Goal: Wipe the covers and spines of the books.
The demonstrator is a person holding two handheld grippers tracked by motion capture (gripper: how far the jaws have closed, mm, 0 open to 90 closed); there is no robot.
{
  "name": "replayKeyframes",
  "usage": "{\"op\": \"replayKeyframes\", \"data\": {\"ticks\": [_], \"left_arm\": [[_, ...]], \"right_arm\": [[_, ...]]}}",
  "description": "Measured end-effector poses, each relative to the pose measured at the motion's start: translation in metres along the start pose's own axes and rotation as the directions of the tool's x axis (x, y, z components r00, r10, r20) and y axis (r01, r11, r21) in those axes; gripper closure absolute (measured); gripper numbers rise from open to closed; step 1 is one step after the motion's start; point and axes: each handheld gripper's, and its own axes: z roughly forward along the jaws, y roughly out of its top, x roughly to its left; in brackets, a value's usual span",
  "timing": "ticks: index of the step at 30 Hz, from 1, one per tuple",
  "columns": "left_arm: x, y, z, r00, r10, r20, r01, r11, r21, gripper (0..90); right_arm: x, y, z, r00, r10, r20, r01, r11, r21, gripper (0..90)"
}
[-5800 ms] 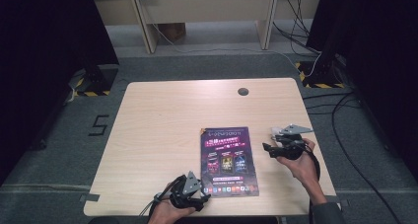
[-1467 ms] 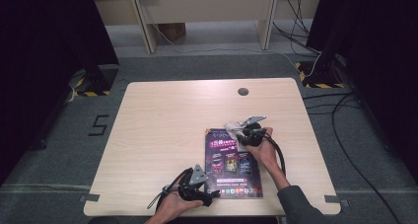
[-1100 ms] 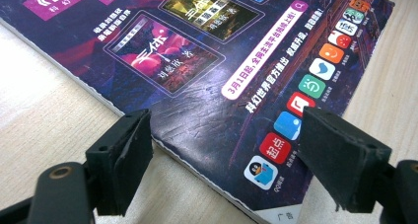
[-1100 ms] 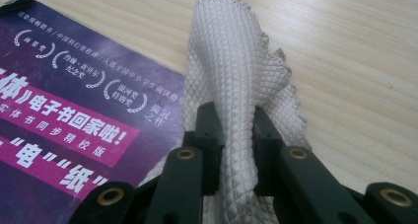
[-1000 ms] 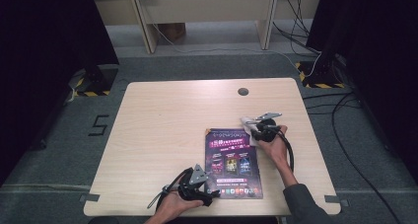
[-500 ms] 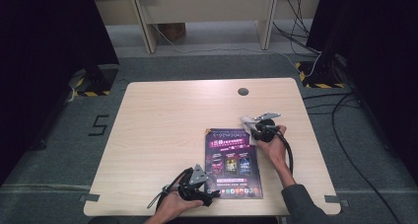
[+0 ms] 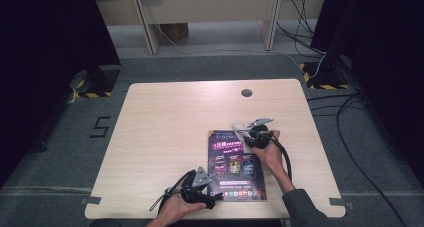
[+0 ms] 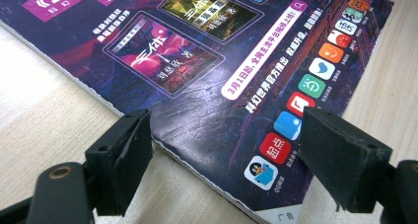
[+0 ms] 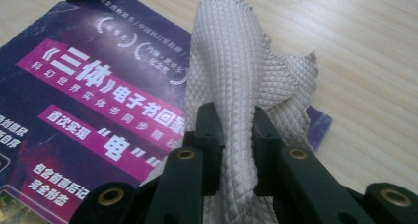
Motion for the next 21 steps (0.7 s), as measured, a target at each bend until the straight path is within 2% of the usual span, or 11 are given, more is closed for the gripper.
{"op": "replayKeyframes", "data": {"ticks": [2, 7, 10, 13, 21], "left_arm": [[0.0, 0.0, 0.0, 1.0, 0.004, -0.002, -0.004, 1.0, 0.0, 20.0], [0.0, 0.0, 0.0, 1.0, 0.002, -0.001, -0.002, 1.0, 0.0, 20.1], [0.0, 0.0, 0.0, 1.0, -0.002, 0.0, 0.002, 1.0, 0.0, 20.0], [0.0, 0.0, 0.0, 1.0, -0.003, 0.003, 0.003, 1.0, 0.0, 20.1], [0.001, -0.001, 0.0, 0.9999, -0.008, 0.007, 0.008, 1.0, -0.002, 20.0]], "right_arm": [[-0.003, -0.001, 0.0, 0.9997, 0.024, -0.011, -0.024, 0.9997, -0.004, 78.7], [-0.017, -0.006, -0.004, 0.9969, 0.063, 0.047, -0.063, 0.9979, -0.015, 78.5], [-0.024, -0.008, -0.005, 0.9942, 0.097, 0.048, -0.096, 0.9952, -0.021, 78.4], [-0.02, -0.006, -0.004, 0.9957, 0.075, 0.055, -0.074, 0.9971, -0.018, 78.6], [0.006, 0.008, 0.008, 0.9999, 0.011, 0.01, -0.011, 0.9999, -0.009, 78.6]]}}
